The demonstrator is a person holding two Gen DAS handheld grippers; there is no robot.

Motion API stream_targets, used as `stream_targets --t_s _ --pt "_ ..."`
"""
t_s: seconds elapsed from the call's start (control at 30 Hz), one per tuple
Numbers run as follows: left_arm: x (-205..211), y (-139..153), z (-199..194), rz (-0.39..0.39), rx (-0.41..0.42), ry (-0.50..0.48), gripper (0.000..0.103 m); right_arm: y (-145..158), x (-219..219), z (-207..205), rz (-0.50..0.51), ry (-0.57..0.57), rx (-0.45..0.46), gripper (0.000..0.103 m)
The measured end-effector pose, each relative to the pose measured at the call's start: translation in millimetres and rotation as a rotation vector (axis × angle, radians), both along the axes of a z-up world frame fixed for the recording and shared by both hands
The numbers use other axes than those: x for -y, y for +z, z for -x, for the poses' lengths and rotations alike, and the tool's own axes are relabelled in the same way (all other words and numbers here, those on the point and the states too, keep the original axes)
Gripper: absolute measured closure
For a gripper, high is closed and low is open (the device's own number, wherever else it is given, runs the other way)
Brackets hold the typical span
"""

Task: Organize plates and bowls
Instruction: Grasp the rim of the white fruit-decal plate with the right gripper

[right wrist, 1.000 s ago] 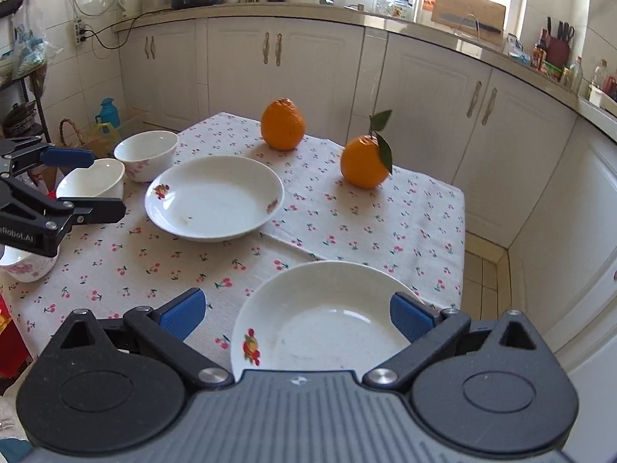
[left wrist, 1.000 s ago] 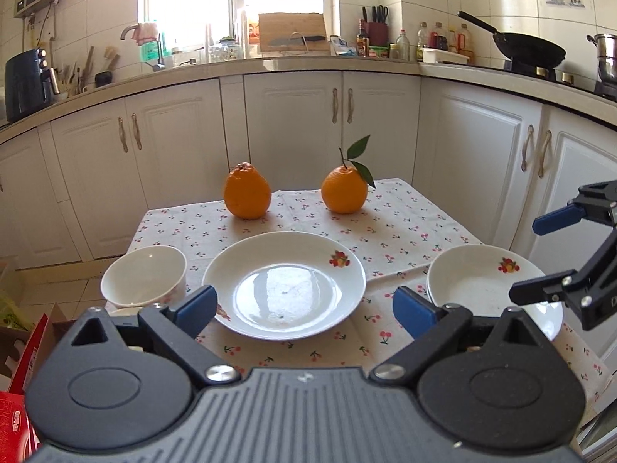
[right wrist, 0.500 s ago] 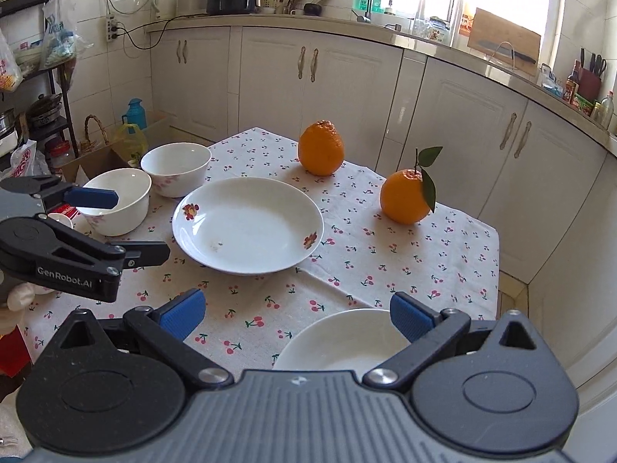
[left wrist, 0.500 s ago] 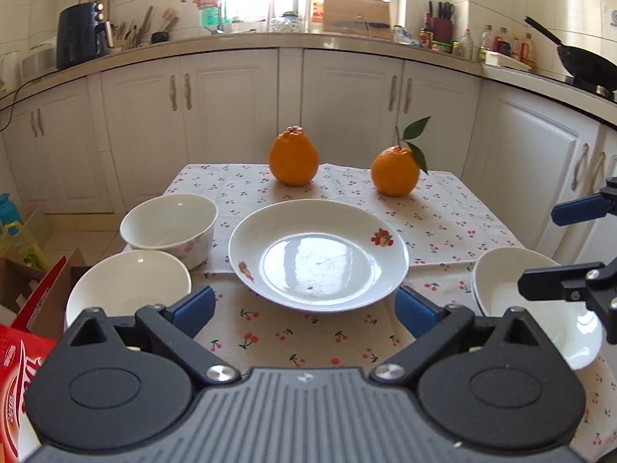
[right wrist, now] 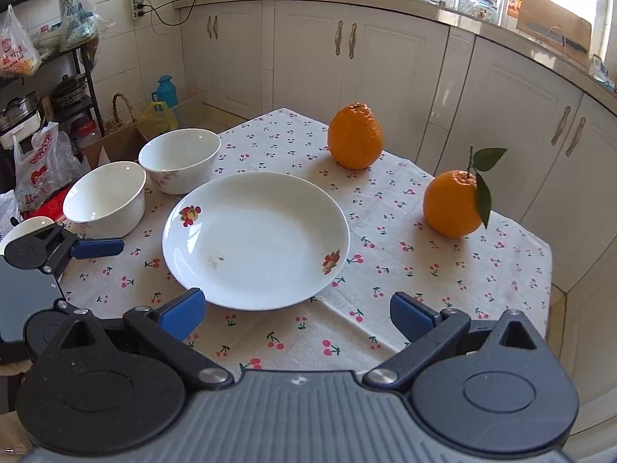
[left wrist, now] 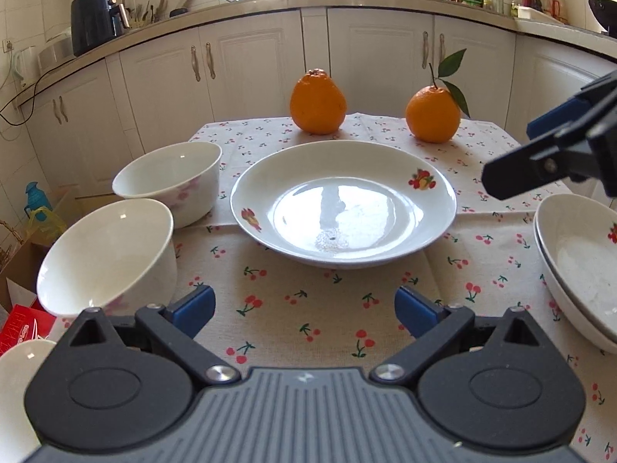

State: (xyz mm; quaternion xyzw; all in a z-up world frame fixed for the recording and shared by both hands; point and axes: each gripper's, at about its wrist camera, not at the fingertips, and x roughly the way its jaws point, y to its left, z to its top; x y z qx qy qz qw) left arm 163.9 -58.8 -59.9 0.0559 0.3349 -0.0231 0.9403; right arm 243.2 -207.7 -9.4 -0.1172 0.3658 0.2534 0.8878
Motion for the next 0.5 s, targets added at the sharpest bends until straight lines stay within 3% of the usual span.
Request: stream_targets --t_s 0.17,0.5 --pt "5.0 -8.6 -13.7 -0.014 -0.030 -0.001 0.004 -9.4 -5.4 -30.8 -0.013 0.043 -0.053 0.000" --pt "-0.9 -12.7 -33.2 0.060 -0.068 0.015 0.000 -24.9 -11.8 -81.1 -0.014 0.085 -0.119 0.000"
